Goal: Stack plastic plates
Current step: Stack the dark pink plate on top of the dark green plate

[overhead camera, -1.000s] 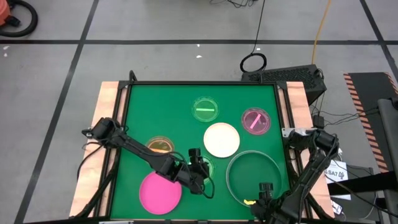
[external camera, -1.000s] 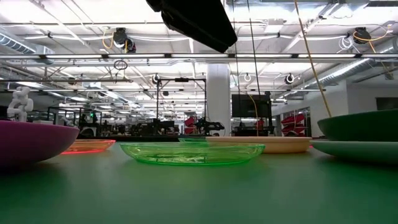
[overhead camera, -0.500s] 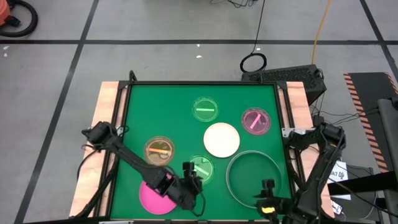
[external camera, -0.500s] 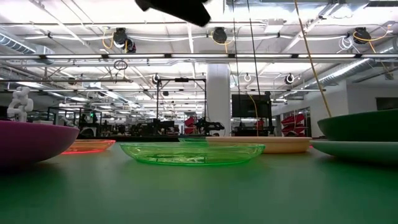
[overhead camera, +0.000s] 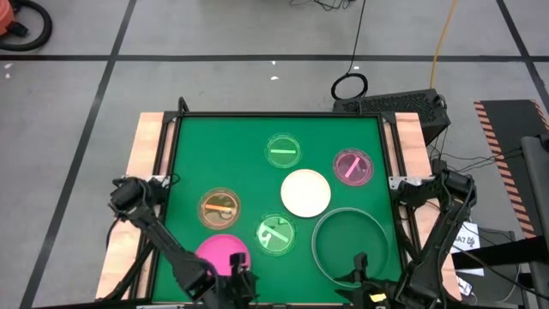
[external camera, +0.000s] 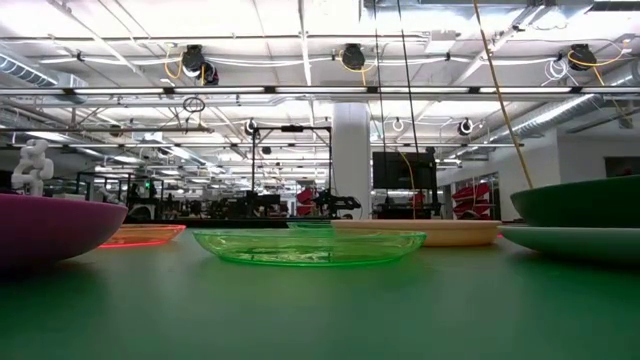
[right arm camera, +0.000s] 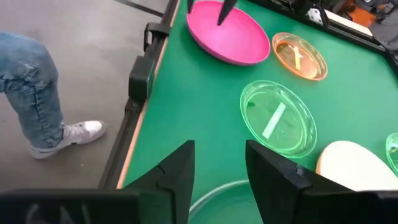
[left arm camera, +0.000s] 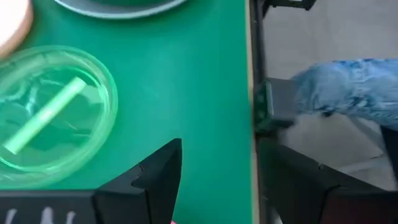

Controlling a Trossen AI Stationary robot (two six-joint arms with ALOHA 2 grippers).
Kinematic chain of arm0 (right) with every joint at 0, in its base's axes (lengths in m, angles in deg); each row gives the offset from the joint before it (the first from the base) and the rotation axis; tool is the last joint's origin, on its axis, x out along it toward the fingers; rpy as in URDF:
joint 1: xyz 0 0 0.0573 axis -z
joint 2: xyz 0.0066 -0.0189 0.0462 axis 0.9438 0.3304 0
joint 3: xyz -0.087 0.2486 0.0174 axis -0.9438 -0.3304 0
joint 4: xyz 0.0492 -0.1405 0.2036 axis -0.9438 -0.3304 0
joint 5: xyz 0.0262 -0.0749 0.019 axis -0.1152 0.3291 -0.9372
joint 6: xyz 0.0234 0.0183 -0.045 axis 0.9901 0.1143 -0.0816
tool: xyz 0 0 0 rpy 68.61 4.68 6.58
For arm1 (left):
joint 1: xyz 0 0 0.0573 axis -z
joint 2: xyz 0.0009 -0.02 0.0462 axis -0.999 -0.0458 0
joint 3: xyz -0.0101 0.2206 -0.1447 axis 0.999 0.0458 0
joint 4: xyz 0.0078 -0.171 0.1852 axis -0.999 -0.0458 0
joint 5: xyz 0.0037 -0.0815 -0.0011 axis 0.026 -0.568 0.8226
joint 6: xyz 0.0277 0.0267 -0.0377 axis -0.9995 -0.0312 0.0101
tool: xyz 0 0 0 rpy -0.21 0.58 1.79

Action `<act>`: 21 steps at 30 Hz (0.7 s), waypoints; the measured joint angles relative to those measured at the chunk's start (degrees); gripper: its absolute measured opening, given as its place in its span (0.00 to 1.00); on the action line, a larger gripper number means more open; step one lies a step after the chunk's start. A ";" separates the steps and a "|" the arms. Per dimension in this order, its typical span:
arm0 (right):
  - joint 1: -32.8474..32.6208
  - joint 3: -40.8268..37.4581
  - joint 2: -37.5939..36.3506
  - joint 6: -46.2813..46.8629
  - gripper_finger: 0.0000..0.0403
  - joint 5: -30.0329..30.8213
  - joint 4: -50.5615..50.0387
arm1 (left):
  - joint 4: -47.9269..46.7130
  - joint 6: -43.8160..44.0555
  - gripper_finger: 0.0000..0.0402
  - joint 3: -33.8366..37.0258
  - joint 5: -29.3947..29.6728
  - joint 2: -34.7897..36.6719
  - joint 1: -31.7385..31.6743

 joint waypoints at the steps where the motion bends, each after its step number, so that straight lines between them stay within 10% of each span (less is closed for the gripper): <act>1: 0.09 0.00 0.00 -0.20 0.33 0.00 0.43 | 0.35 1.43 0.54 0.00 0.18 -0.27 0.63; 21: 2.98 0.00 0.00 -7.82 0.33 -0.25 5.37 | -3.55 6.21 0.54 0.00 6.71 -5.20 11.98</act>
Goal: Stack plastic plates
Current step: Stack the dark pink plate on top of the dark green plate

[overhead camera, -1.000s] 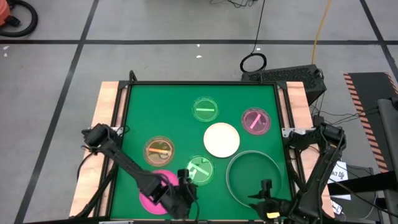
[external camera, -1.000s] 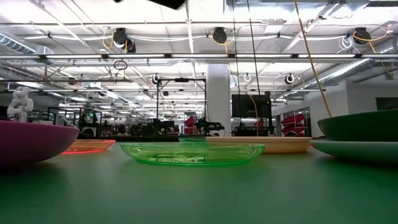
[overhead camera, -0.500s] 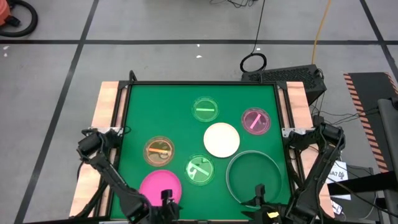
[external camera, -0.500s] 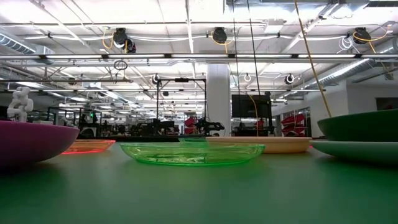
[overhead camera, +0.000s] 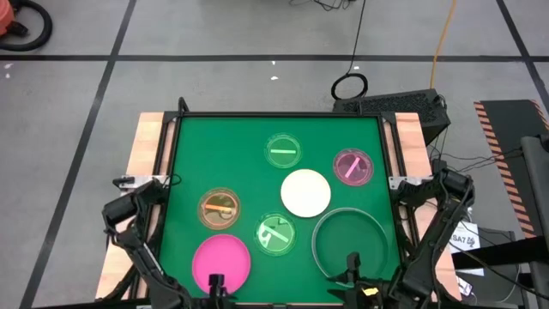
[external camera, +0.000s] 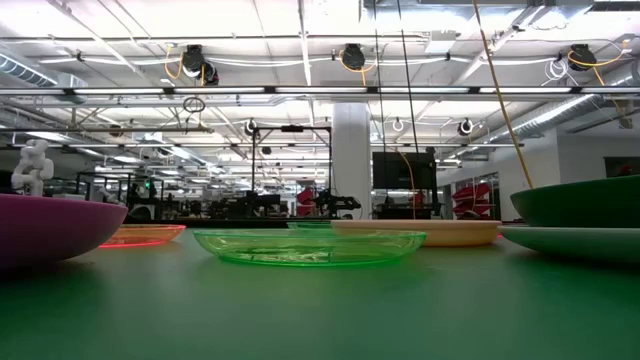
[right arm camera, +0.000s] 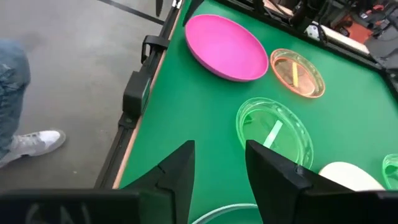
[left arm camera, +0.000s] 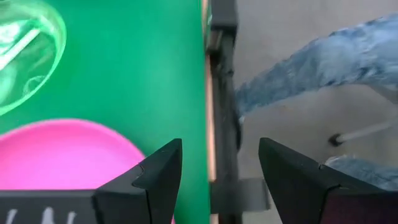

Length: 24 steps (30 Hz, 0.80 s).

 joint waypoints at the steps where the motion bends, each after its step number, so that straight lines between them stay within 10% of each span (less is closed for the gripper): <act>1: 0.27 0.00 0.00 -0.64 0.33 0.01 -0.02 | -0.73 1.30 0.54 0.00 0.17 -0.32 0.03; 24: 1.69 0.00 0.31 -2.29 0.33 -0.08 -0.01 | -4.31 10.96 0.54 -0.02 -0.21 -7.25 0.09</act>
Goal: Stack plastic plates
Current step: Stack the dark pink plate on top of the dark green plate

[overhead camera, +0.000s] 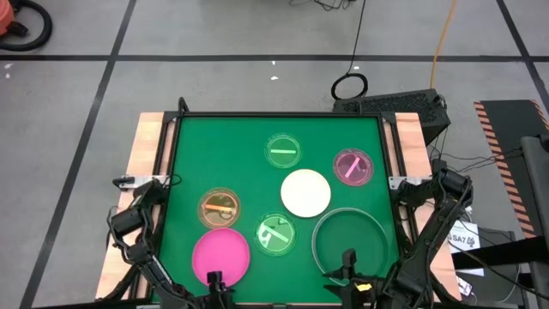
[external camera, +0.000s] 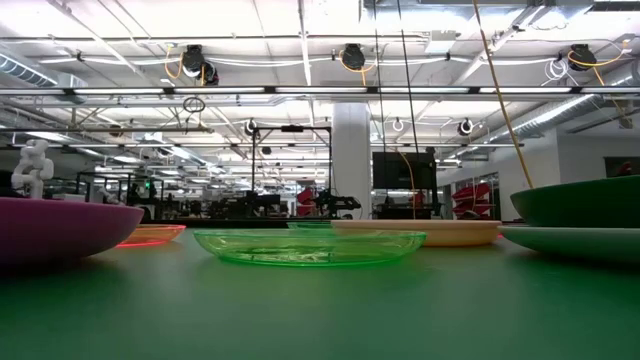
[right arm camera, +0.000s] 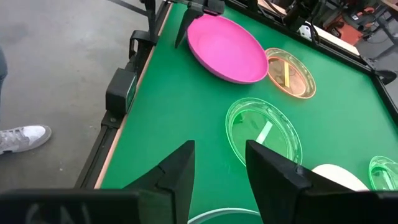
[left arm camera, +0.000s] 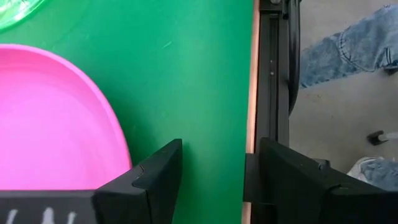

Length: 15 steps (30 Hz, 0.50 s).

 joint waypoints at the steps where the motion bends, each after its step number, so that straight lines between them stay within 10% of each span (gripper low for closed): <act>1: 0.00 0.00 0.00 -0.20 0.33 0.02 0.10 | -0.02 -0.07 0.54 0.00 0.00 0.00 0.00; 15: 0.09 0.00 0.00 -0.39 0.33 0.02 0.41 | 0.27 -4.85 0.07 -0.11 -0.99 -0.07 0.04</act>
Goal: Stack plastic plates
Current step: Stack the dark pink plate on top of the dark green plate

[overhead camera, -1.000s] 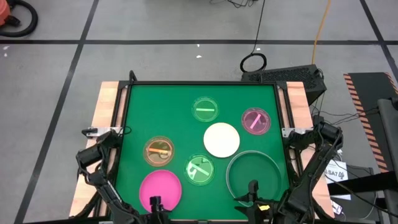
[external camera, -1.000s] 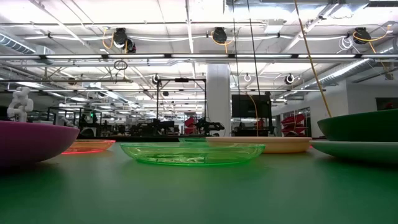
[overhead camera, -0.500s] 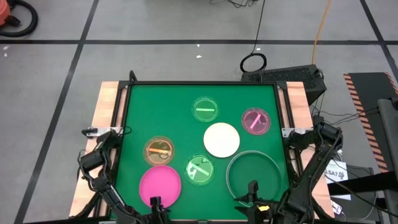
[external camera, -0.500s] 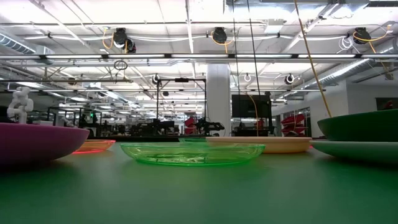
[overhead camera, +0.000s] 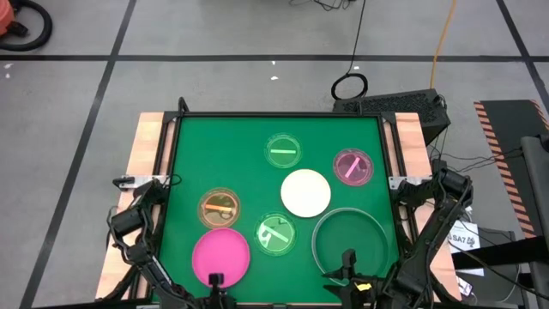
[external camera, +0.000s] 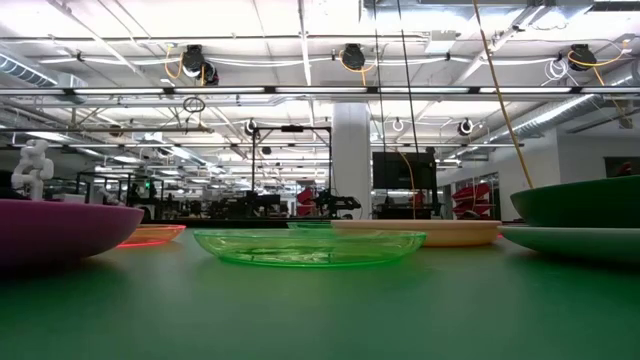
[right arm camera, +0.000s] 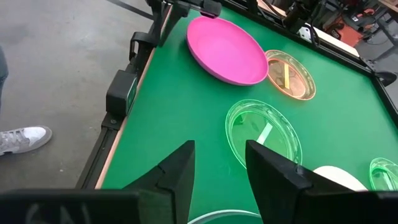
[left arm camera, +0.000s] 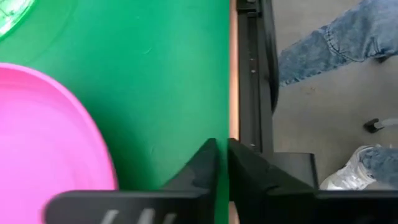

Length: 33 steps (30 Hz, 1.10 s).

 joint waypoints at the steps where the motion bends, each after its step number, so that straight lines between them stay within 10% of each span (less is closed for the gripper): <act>1: 0.00 0.00 0.00 0.00 0.33 0.00 0.00 | 0.06 -0.53 0.04 -0.03 -0.03 0.00 0.02; 16: 0.00 0.00 0.00 -0.08 0.33 0.00 0.00 | -2.86 -1.79 0.02 -2.79 0.98 -0.37 -0.24; 33: 0.00 0.00 0.00 -0.28 0.33 -0.02 -0.02 | -25.78 12.82 0.30 -12.80 4.36 -0.37 -0.69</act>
